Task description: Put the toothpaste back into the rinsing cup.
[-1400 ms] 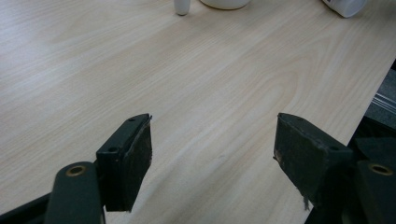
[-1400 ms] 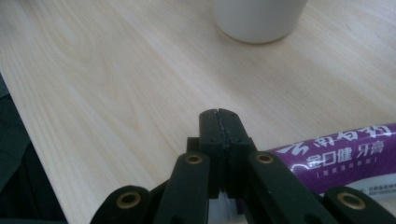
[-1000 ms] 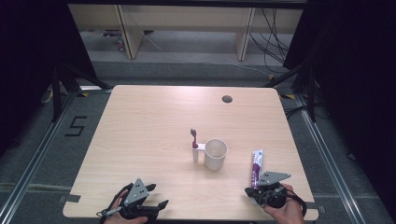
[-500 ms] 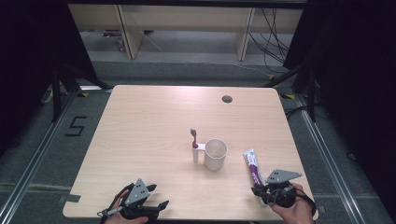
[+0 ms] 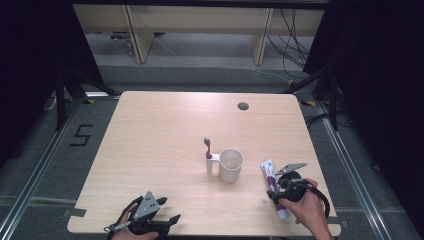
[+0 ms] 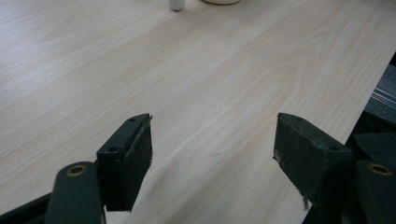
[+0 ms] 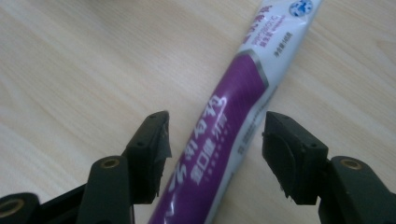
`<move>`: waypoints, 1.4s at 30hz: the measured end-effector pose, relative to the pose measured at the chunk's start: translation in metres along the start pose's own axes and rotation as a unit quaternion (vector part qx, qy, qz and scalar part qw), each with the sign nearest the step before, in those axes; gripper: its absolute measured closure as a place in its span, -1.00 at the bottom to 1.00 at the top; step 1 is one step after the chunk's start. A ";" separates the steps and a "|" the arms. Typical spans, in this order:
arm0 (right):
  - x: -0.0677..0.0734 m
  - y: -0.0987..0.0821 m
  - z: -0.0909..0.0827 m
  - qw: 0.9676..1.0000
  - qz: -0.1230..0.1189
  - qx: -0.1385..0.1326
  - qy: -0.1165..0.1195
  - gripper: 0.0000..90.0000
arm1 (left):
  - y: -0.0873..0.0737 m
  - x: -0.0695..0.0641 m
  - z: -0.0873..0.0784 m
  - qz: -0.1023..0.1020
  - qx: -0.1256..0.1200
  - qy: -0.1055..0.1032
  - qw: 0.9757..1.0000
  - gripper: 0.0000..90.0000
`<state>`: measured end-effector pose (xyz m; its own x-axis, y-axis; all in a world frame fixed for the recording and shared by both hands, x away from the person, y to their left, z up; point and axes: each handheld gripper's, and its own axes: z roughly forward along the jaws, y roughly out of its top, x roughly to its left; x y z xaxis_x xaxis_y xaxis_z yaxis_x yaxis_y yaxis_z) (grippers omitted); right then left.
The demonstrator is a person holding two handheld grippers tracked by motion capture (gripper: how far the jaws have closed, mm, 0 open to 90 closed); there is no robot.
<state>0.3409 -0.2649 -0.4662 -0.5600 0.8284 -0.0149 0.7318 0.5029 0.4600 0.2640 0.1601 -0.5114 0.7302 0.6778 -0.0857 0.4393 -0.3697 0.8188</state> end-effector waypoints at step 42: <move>-0.015 0.048 0.029 0.982 -0.037 0.185 0.026 0.30 | 0.001 -0.001 -0.001 0.000 0.003 -0.006 1.000 -0.38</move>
<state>0.3958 -0.2455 -0.4699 -0.6291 0.7772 0.0138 0.7740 0.6246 0.1043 0.2635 0.1597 -0.5104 0.7369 0.6697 -0.0920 0.4419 -0.3743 0.8153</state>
